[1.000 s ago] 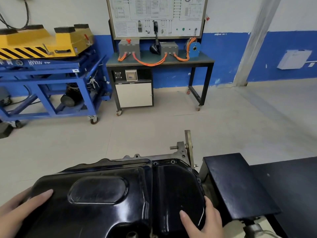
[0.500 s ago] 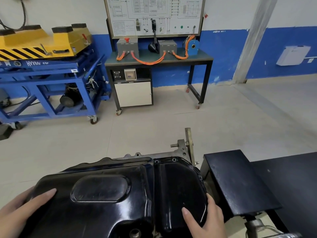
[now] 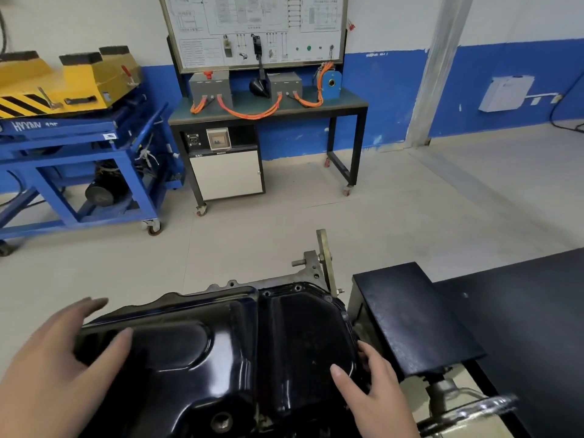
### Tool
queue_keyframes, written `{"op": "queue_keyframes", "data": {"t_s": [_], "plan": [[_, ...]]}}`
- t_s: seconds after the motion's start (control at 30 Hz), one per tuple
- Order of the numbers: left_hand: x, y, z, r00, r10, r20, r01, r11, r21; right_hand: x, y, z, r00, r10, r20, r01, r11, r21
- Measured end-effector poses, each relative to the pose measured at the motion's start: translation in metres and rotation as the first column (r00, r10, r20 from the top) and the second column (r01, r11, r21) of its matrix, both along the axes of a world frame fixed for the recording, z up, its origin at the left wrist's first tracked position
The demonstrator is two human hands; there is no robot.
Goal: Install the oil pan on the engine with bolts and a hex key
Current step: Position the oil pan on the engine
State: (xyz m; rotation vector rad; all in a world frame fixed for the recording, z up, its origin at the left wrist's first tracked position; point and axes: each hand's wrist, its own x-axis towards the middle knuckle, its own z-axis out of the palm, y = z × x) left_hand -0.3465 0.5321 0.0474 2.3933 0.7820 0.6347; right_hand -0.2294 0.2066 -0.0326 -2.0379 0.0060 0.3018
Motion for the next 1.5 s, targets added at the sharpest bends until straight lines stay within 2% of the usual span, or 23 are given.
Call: {"op": "queue_keyframes", "data": {"t_s": [0.07,0.17,0.3,0.4,0.53,0.7,1.13,1.5], "plan": [[0.028,-0.042,0.025,0.998,-0.067,-0.021,0.068,0.995,0.078,0.002,-0.011,0.000,1.000,0.015,-0.003,-0.015,1.000,0.011],[0.051,-0.091,0.043,0.971,-0.179,-0.156,0.196,0.975,0.100,0.004,-0.029,-0.001,0.991,0.129,-0.035,-0.129,0.992,0.003],[0.050,-0.119,0.048,0.963,-0.144,-0.228,0.175,0.977,0.119,0.007,-0.036,-0.007,0.914,0.404,-0.026,-0.405,0.911,-0.075],[0.037,-0.133,0.040,0.961,-0.090,-0.262,0.147,0.967,0.208,0.011,-0.033,-0.012,0.880,0.474,0.024,-0.467,0.873,-0.141],[0.022,-0.148,0.024,0.924,-0.046,-0.379,0.191,0.915,0.355,0.017,-0.031,-0.015,0.884,0.464,0.056,-0.454,0.880,-0.138],[0.021,-0.146,0.018,0.917,-0.028,-0.397,0.216,0.874,0.436,0.017,-0.026,-0.016,0.920,0.385,0.078,-0.379,0.922,-0.076],[0.031,-0.144,0.008,0.932,-0.019,-0.363,0.208,0.847,0.489,0.021,-0.024,-0.018,0.923,0.382,0.053,-0.380,0.924,-0.036],[0.050,-0.138,0.023,0.903,0.025,-0.429,0.222,0.828,0.515,0.021,-0.020,-0.008,0.919,0.350,0.180,-0.348,0.936,-0.046]]}}
